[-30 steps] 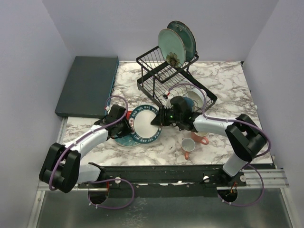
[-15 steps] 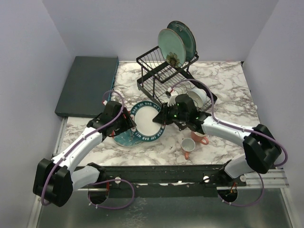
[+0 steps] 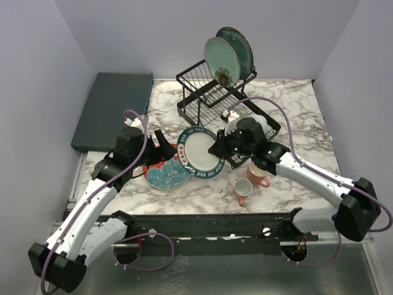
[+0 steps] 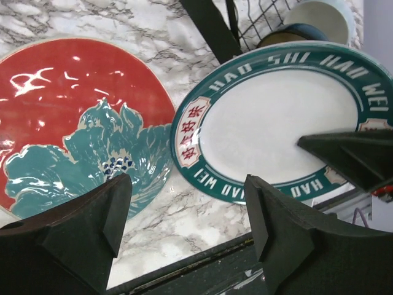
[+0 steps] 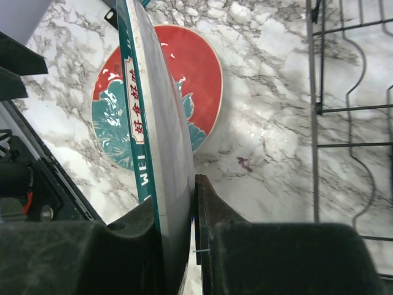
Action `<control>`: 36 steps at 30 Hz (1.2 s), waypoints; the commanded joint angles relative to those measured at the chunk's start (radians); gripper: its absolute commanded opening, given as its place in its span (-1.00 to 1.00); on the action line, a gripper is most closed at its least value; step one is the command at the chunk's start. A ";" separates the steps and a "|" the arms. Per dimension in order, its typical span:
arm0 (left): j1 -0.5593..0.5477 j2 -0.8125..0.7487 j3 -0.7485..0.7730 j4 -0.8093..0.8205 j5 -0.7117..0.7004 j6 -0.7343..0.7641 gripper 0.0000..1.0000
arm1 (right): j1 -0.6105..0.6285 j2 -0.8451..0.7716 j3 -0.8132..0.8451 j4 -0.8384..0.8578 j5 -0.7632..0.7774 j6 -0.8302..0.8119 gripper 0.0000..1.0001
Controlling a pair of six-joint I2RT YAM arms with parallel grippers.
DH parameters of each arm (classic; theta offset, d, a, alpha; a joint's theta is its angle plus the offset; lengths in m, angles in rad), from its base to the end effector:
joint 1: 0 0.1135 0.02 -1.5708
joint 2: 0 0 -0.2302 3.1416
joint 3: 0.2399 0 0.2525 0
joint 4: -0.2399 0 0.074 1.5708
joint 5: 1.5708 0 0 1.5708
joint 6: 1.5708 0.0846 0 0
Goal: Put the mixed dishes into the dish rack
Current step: Pick up the plate at the center of the board, then insert the plate into the dish rack.
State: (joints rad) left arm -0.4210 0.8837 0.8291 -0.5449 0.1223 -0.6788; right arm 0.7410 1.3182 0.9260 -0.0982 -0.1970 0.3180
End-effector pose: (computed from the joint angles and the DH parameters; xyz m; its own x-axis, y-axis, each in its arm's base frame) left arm 0.2263 -0.1126 0.2489 -0.7132 -0.3634 -0.5994 0.0639 0.8178 -0.5719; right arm 0.2474 0.2488 0.2242 -0.5769 -0.1122 -0.8091 -0.6411 0.6760 0.3634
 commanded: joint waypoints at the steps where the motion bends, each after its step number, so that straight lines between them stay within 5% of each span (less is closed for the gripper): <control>1: -0.001 -0.080 0.035 -0.030 0.056 0.089 0.65 | 0.007 -0.111 0.095 -0.092 0.059 -0.102 -0.99; 19: -0.002 -0.246 -0.021 -0.029 0.094 0.176 0.76 | 0.008 -0.170 0.385 -0.224 0.228 -0.263 -0.99; 36: -0.001 -0.307 -0.067 -0.003 0.074 0.174 0.85 | 0.003 -0.001 0.641 0.036 0.381 -0.678 -0.99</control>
State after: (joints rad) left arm -0.4210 0.5888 0.7753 -0.5663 0.1928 -0.5175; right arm 0.7406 1.2854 1.5047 -0.2359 0.1219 -0.2195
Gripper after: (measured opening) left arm 0.920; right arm 0.176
